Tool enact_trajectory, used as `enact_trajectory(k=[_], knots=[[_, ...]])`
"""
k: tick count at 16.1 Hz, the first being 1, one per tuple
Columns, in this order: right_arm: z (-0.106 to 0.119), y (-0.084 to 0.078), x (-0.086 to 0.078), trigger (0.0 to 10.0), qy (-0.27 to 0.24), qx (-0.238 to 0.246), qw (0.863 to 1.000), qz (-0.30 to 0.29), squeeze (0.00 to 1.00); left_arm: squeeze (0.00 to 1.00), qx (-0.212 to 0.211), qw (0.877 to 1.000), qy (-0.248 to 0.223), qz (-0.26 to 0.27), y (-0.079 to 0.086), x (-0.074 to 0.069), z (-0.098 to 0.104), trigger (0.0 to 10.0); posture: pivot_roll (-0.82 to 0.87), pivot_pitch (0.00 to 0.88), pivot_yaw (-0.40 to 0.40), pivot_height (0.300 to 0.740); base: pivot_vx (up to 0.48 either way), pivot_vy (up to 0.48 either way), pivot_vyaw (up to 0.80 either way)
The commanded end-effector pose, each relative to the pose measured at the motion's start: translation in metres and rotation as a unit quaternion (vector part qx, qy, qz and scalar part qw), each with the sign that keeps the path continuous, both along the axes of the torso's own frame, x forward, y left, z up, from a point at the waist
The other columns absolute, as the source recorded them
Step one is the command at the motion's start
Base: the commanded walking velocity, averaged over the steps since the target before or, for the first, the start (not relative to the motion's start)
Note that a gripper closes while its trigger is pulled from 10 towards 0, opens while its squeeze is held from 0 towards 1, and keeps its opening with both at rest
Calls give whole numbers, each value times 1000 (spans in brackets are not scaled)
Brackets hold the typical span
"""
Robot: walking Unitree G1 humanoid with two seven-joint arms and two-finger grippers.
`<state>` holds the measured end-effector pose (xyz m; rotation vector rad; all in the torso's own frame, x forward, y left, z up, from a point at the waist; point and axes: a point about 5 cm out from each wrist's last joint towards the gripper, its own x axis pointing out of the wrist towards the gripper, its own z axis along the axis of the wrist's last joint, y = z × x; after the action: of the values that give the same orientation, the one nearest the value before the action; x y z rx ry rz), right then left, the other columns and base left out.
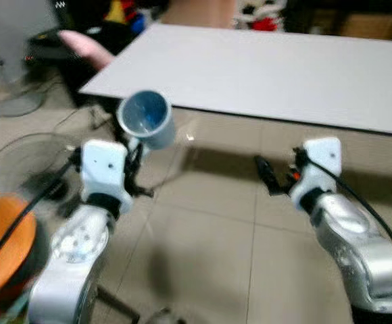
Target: Setting the table
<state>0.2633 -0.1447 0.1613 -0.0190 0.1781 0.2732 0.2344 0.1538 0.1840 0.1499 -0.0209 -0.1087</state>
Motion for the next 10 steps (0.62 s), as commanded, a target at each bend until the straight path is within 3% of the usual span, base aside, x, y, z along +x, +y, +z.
enact_trajectory(k=[1,10], knots=[[4,-1,0,10000,-7,-8,1000,6,0,0,1,1000,-1,14,4,1,0,10000,-61,63,43,740,341,0,0],[9,15,4,10000,-17,-34,997,74,0,0,9,997,12,81,32,-5,-3,10000,-40,69,17,740,345,0,0]])
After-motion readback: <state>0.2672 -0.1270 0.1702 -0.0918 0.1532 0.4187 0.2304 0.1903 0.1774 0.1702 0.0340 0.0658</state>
